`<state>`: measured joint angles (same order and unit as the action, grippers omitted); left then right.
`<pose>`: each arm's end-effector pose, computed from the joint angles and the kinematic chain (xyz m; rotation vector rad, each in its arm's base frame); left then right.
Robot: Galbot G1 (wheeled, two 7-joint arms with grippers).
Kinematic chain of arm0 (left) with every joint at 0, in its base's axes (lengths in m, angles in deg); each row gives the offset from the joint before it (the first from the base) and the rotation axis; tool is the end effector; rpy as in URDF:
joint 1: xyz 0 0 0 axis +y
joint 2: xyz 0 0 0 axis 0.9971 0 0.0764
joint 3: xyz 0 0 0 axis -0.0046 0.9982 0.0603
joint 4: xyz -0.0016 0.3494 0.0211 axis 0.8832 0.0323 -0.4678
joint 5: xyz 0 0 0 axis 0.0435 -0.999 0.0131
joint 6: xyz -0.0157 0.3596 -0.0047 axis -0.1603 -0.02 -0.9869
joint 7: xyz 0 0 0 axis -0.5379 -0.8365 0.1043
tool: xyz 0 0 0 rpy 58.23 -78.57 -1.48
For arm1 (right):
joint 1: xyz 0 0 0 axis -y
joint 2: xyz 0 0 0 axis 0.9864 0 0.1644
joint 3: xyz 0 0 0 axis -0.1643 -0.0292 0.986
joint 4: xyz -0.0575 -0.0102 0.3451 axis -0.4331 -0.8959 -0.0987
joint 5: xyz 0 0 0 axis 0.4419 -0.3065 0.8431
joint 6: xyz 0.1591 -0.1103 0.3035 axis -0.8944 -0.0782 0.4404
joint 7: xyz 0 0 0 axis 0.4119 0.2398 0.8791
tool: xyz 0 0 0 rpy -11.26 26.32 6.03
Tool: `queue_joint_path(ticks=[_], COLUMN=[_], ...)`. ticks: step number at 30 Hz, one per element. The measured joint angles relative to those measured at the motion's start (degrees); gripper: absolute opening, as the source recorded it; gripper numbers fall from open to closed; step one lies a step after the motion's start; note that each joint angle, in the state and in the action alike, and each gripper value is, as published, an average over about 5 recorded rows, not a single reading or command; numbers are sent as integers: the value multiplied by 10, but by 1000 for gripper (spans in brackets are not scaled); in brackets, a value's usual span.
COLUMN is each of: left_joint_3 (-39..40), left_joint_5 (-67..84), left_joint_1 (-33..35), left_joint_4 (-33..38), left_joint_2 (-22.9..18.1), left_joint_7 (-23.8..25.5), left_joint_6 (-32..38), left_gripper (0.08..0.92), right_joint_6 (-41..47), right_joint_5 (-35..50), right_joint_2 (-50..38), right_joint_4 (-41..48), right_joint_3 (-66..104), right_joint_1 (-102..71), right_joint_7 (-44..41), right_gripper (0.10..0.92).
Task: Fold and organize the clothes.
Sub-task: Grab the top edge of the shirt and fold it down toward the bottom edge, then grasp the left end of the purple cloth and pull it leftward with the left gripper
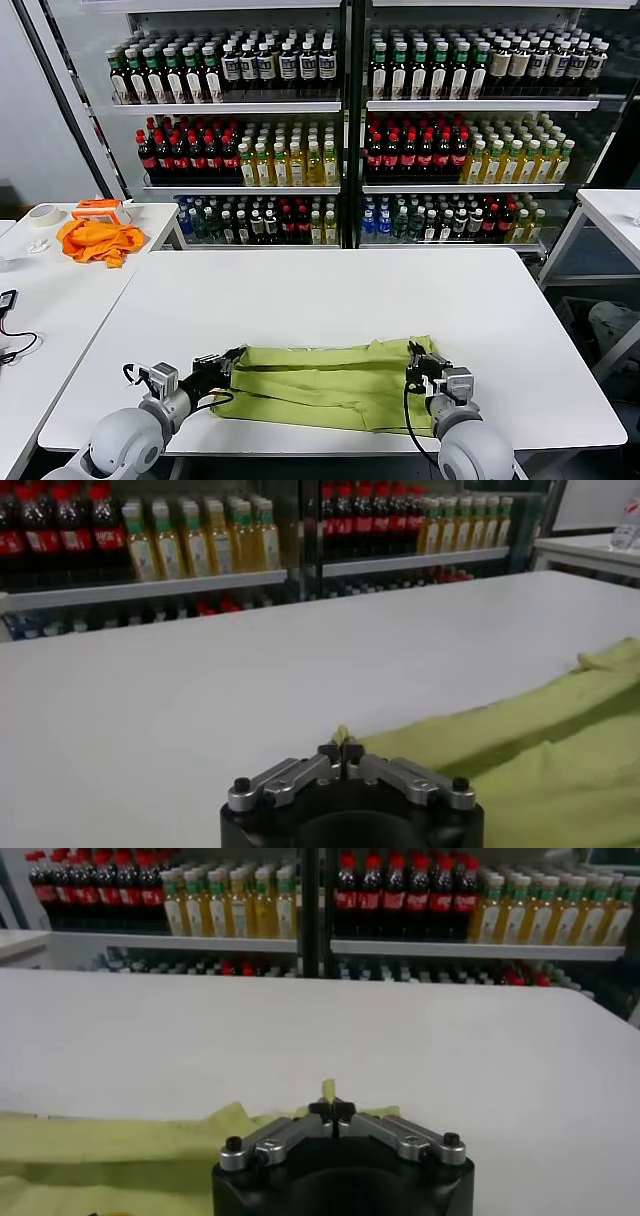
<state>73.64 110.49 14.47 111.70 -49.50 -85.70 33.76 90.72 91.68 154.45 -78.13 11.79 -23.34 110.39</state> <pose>0.2835 0.1020 -0.2965 -0.5756 -2.5853 -0.0977 0.2513 -0.0004 -0.2659 0.1058 -2.6832 0.0767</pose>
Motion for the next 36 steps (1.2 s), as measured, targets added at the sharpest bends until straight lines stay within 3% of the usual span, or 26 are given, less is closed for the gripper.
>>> queue_joint_path(ticks=[18,27,36], left_joint_3=[-6,-19,-7], left_joint_5=[-5,-14,4], left_joint_1=[28,35,42], left_joint_4=[30,54,68], left_joint_2=[11,2,-15], left_joint_7=[-3,-30,-131], left_joint_6=[-30,-40,-34], left_gripper=[101,345,604], right_joint_6=[-11,-15,-18], right_joint_5=[-38,-59,-73], right_joint_2=[-5,-12,-15], right_joint_4=[-12,-44,-74], right_joint_3=[-2,13,37], right_joint_1=[-43,-75,-101], right_joint_7=[-17,-22,-24], right_gripper=[134,380,640])
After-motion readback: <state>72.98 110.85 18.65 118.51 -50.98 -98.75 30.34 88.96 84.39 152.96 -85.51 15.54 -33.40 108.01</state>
